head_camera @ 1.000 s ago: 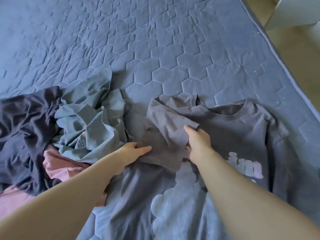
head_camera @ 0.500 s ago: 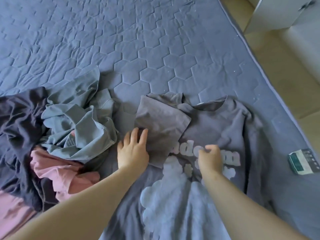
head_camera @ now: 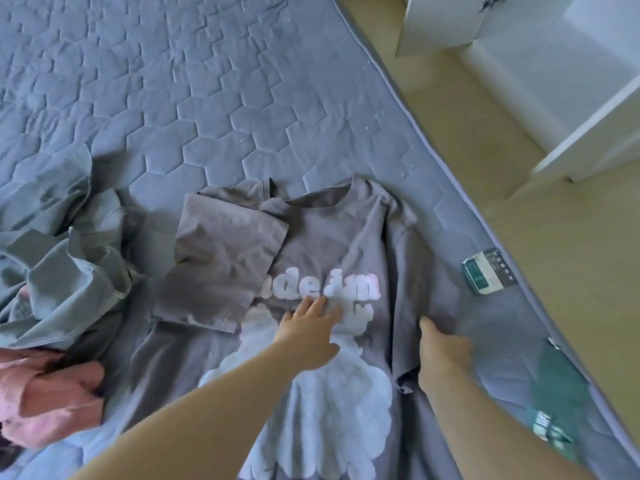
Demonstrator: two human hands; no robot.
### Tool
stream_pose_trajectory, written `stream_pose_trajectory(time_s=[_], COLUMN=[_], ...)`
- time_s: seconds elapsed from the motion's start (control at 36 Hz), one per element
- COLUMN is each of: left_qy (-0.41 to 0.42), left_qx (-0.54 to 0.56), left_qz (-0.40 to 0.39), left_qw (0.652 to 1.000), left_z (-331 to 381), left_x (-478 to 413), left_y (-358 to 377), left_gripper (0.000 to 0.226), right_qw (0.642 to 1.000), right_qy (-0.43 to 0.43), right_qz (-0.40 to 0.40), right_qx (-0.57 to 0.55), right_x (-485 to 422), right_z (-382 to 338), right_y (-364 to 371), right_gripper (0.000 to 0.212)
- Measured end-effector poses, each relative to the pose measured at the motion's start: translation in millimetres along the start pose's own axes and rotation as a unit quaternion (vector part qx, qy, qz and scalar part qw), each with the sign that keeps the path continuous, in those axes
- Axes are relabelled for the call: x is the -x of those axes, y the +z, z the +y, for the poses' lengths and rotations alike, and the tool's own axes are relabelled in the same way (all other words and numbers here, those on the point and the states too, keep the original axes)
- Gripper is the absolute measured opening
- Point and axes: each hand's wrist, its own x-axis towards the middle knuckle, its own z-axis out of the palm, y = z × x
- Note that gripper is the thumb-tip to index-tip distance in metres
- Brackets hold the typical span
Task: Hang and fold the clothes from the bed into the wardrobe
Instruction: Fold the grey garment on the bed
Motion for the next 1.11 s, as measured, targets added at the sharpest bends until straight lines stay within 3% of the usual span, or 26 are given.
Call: stream_pose_trajectory(time_s=[0.08, 0.14, 0.28, 0.39, 0.47, 0.56, 0.61, 0.67, 0.69, 0.72, 0.78, 0.86, 0.94, 1.06, 1.11], left_qy=[0.005, 0.009, 0.003, -0.027, -0.069, -0.082, -0.1, -0.131, -0.147, -0.163, -0.181, -0.193, -0.203, -0.172, -0.155], left_qx=[0.001, 0.005, 0.058, 0.196, 0.355, 0.476, 0.575, 0.672, 0.708, 0.735, 0.761, 0.756, 0.719, 0.587, 0.553], left_qz=[0.004, 0.008, 0.018, 0.046, 0.103, 0.145, 0.156, 0.145, 0.135, 0.123, 0.094, 0.076, 0.128, 0.192, 0.209], left_qw=[1.0, 1.0, 0.998, 0.979, 0.926, 0.864, 0.797, 0.715, 0.677, 0.647, 0.616, 0.621, 0.652, 0.768, 0.791], left_z=[1.1, 1.6, 0.3, 4.7, 9.3, 8.8, 7.2, 4.3, 1.6, -1.8, -9.3, -19.5, -24.6, -24.6, -21.3], left_x=[-1.8, -2.3, -3.6, -5.5, -6.1, -7.3, -5.6, -2.0, -0.3, 1.1, 2.9, 1.3, -5.8, -20.5, -28.9], left_y=[-2.6, -4.1, -8.2, -21.0, -34.9, -47.3, -58.1, -68.6, -72.4, -74.5, -74.8, -71.1, -64.1, -52.9, -51.5], left_gripper=[0.066, 0.065, 0.059, 0.071, 0.065, 0.066, 0.06, 0.049, 0.043, 0.041, 0.043, 0.04, 0.042, 0.059, 0.054], right_qw=[0.987, 0.991, 0.971, 0.94, 0.922, 0.904, 0.885, 0.85, 0.835, 0.831, 0.861, 0.91, 0.913, 0.882, 0.86], right_qy=[0.054, -0.006, -0.186, -0.281, -0.347, -0.413, -0.442, -0.376, -0.327, -0.299, -0.304, -0.336, -0.337, -0.335, -0.343], right_qz=[-0.081, -0.083, 0.044, 0.124, 0.121, 0.041, -0.117, -0.361, -0.439, -0.468, -0.407, -0.225, -0.146, -0.205, -0.228], right_qx=[-0.124, -0.104, -0.145, -0.146, -0.126, -0.1, -0.089, -0.079, -0.058, -0.023, 0.028, 0.09, 0.176, 0.259, 0.302], right_x=[-10.0, -15.5, -18.4, -11.1, 3.1, 26.5, 44.6, 60.9, 64.7, 65.7, 58.7, 39.5, 21.6, 11.2, 7.4], right_z=[-4.5, -8.3, -34.1, -73.8, -101.8, -119.0, -121.7, -118.5, -114.4, -109.2, -96.1, -74.2, -47.8, -20.2, -10.2], right_y=[-5.8, -10.1, -21.4, -34.1, -39.3, -34.5, -24.1, -10.4, -2.8, 4.2, 14.7, 17.1, 8.7, 2.8, 3.7], right_gripper=[0.041, 0.03, 0.012, 0.029, 0.032, 0.034, 0.028, 0.031, 0.033, 0.035, 0.035, 0.03, 0.032, 0.044, 0.055])
